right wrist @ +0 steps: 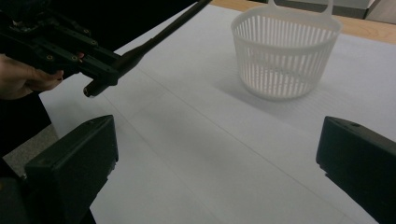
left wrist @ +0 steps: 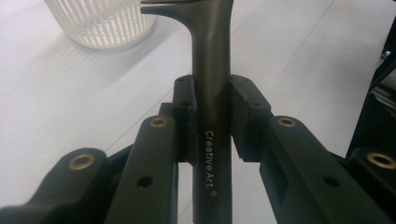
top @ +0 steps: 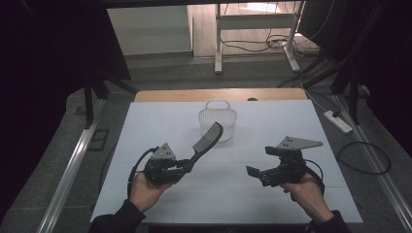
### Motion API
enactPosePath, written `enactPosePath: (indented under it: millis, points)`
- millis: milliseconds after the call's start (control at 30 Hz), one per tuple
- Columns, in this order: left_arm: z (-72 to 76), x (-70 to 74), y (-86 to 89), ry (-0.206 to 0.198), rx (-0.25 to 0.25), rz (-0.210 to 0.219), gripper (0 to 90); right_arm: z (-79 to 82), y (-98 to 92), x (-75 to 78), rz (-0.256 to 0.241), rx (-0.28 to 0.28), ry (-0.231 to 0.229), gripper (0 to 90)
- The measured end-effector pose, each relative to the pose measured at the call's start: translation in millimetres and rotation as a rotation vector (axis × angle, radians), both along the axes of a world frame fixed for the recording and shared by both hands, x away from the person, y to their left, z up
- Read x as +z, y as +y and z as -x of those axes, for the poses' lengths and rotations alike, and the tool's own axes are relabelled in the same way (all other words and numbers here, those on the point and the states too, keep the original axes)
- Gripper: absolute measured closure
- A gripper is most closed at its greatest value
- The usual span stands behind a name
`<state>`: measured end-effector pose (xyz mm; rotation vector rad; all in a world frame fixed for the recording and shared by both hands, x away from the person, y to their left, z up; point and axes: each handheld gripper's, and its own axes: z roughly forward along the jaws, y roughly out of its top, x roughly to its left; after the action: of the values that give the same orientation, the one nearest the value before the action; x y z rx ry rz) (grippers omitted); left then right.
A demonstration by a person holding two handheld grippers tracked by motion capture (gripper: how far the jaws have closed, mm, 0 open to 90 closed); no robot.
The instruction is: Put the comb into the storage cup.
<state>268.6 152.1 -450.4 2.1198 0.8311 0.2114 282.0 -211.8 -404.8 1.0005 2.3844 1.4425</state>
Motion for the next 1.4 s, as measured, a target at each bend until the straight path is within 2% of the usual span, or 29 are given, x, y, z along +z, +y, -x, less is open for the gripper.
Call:
enactPosePath:
  millis: [300,467,767,1200,1400]
  points:
    - [0.6,0.2,-4.1,-0.003,-0.012,0.002,73.4,-7.0,14.9,4.2,0.001,0.021,-0.004,0.0]
    - [1.0,-0.2,-5.7,-0.003,-0.017,0.0,73.4,-13.1,27.0,6.1,-0.013,0.034,0.026,0.0]
    - [1.3,-0.5,-7.0,-0.005,-0.022,-0.002,73.4,-22.1,43.7,6.6,-0.018,0.057,0.053,0.0]
    - [0.9,-0.7,-8.5,-0.009,-0.025,-0.007,73.4,-33.3,65.5,11.9,0.038,0.015,0.069,0.0]
    - [1.2,-0.7,-9.3,-0.013,-0.026,-0.008,73.4,-37.7,72.8,10.8,0.051,0.017,0.081,0.0]
